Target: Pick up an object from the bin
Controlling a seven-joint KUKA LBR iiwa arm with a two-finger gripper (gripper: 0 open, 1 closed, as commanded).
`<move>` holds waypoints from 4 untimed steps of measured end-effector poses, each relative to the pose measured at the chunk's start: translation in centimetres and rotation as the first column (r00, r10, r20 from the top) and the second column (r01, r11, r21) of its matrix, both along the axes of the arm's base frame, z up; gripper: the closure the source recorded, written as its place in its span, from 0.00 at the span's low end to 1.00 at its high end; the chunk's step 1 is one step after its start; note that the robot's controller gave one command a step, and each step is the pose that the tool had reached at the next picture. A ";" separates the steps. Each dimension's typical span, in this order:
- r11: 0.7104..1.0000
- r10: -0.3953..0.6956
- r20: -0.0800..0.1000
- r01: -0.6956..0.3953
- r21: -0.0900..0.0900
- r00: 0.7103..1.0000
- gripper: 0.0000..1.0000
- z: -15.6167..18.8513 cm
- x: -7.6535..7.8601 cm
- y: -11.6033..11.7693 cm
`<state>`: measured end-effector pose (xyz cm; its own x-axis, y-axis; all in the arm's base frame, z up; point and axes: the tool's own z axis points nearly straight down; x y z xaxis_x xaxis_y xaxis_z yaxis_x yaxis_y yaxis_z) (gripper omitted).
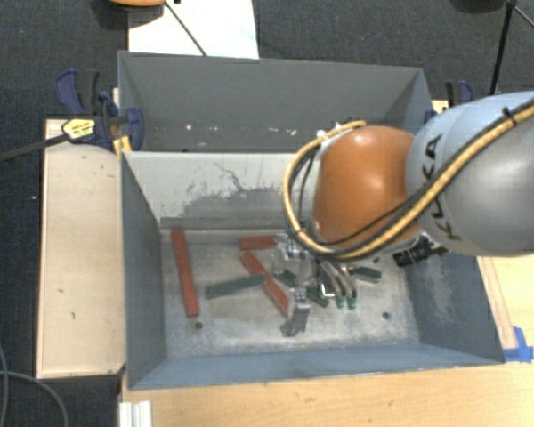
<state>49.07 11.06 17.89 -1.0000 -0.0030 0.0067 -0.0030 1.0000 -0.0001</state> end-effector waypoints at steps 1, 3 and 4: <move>1.000 -0.004 0.008 0.004 0.001 1.000 0.00 0.4 0.2 -0.1; 1.000 0.028 0.006 -0.028 0.000 1.000 0.00 -7.5 2.6 -2.6; 0.998 0.057 0.011 -0.057 0.001 0.998 0.00 -9.4 4.5 -3.0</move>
Offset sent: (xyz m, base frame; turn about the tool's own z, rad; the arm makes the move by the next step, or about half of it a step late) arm 0.0607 -0.0286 -0.1089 0.1516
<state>53.59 8.07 8.52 -0.9982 -0.0601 -0.0039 -0.0601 0.9982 0.0010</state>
